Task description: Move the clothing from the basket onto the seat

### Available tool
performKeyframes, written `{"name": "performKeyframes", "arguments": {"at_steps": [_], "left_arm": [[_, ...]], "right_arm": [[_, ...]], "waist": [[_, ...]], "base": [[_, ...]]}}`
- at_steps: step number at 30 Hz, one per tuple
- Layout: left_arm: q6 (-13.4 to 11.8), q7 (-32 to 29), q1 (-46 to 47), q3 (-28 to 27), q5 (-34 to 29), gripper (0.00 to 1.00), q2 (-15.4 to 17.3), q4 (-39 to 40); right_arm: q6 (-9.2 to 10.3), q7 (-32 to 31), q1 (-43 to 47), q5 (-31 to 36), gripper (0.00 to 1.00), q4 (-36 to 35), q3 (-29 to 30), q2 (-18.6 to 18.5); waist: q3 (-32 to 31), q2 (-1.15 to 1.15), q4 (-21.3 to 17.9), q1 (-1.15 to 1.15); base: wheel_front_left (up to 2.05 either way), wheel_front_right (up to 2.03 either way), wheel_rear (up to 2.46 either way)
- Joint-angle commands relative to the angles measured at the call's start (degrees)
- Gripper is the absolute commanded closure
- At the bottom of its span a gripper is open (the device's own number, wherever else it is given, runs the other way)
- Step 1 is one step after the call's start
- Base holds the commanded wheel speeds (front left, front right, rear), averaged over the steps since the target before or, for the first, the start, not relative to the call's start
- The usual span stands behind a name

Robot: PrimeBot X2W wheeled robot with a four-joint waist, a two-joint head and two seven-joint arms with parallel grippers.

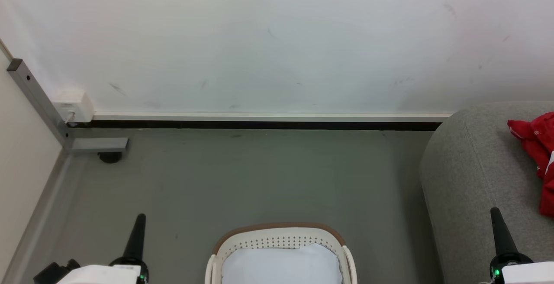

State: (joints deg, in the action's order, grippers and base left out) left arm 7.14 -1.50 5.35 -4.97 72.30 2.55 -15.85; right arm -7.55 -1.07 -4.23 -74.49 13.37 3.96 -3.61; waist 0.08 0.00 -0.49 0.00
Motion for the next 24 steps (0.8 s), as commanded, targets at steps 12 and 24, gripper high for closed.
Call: {"name": "performKeyframes", "arguments": {"at_steps": [12,24], "left_arm": [[0.40,-1.80,0.96,-0.77,7.01,1.00,0.47,1.03],[0.42,-3.16,1.10,-1.16,12.32,1.00,0.49,1.35]], "right_arm": [[0.08,-1.86,-1.43,-6.39,1.00,0.19,0.99,0.10],[0.10,-3.32,-1.75,-11.20,1.00,0.44,1.54,0.25]], "waist": [[0.02,0.00,0.14,0.00],[0.04,0.00,0.27,0.00]], "base": [[0.00,0.00,0.00],[0.00,0.00,0.00]]}}
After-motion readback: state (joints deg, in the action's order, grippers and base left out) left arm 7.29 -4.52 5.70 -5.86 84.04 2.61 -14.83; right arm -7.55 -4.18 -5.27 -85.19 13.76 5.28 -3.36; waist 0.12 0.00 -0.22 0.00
